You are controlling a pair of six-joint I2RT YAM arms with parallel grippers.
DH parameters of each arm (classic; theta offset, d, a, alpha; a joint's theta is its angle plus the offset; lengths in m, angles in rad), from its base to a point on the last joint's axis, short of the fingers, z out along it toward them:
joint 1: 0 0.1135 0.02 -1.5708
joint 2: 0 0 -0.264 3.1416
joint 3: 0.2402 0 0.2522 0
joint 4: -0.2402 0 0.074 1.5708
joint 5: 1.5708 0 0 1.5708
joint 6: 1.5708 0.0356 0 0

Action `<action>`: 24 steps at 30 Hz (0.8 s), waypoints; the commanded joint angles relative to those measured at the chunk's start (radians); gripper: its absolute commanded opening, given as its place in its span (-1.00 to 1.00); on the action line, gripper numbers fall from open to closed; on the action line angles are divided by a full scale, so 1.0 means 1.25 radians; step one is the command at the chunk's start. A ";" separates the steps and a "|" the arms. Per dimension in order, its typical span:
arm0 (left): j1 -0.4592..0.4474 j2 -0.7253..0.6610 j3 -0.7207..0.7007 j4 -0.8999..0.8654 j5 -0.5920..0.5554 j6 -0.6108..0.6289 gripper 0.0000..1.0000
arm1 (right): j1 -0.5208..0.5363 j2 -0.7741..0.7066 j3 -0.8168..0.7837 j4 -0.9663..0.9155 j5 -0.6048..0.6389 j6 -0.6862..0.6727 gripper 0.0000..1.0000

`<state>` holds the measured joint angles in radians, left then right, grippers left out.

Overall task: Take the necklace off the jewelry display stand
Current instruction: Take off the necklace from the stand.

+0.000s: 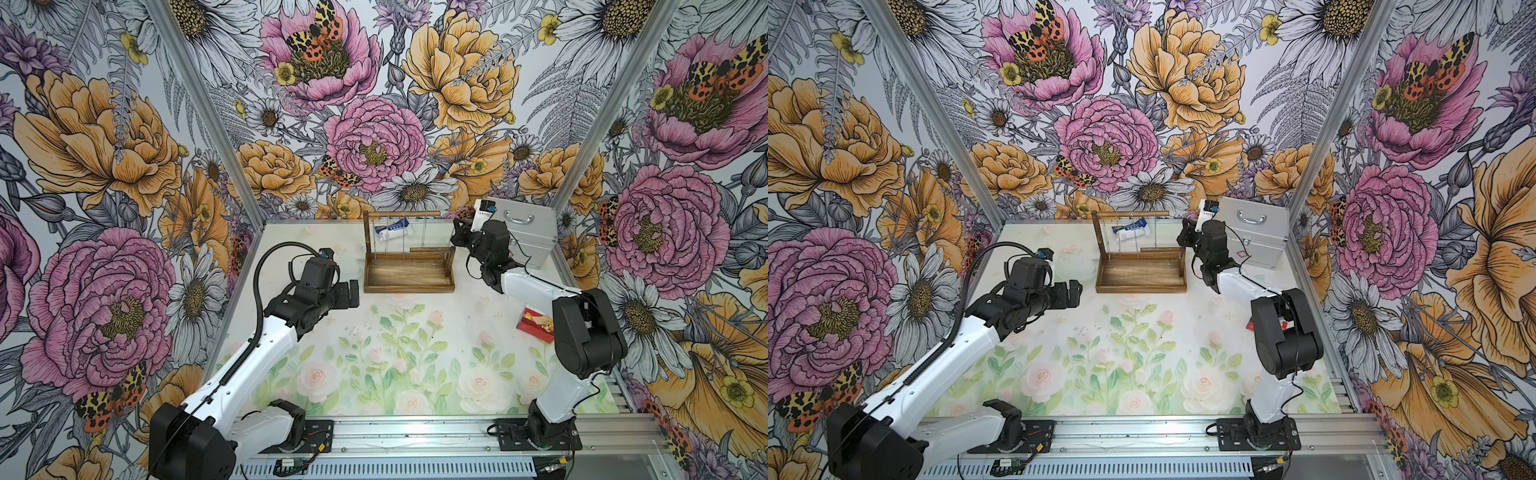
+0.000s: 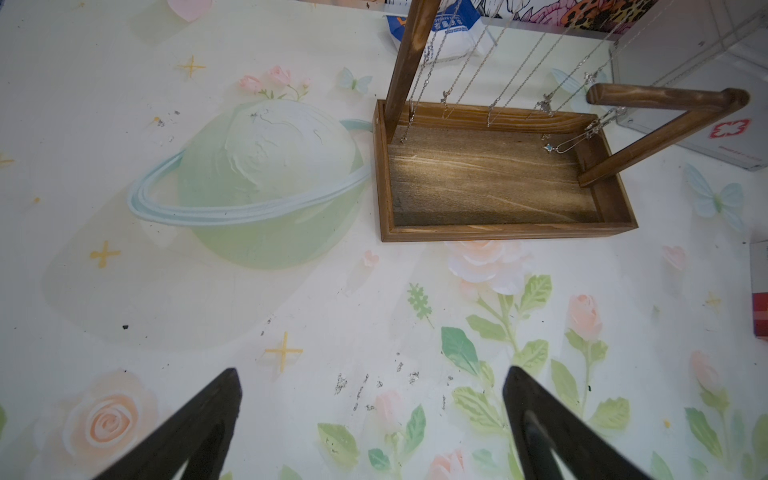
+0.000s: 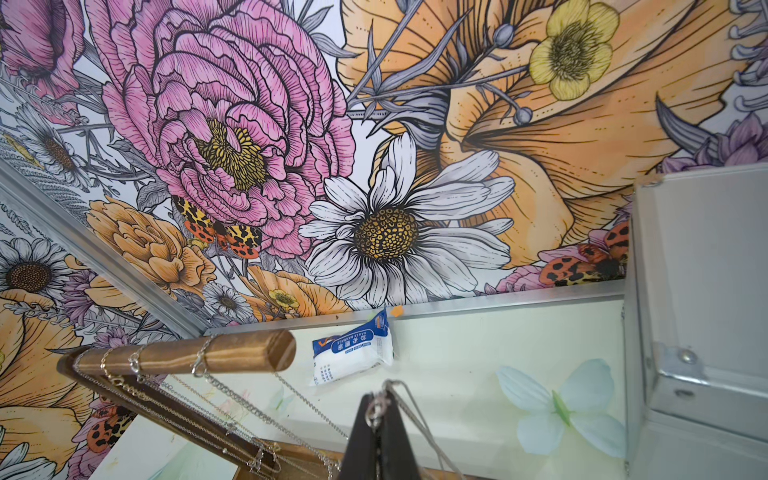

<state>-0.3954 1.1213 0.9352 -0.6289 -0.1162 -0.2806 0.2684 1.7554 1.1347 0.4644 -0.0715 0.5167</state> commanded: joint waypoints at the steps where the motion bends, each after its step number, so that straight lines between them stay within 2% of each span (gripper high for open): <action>1: -0.002 -0.001 0.019 -0.006 -0.014 0.005 0.97 | -0.002 -0.050 -0.013 0.031 0.027 0.015 -1.00; 13: 0.001 -0.022 0.018 -0.005 -0.042 0.005 0.97 | 0.003 -0.127 -0.034 0.013 0.066 0.020 -1.00; 24: 0.027 -0.052 0.018 -0.005 -0.069 -0.002 0.97 | 0.005 -0.180 -0.008 -0.079 0.118 0.005 -1.00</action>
<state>-0.3752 1.0882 0.9352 -0.6315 -0.1726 -0.2810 0.2687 1.5684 1.1015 0.4026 0.0357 0.5331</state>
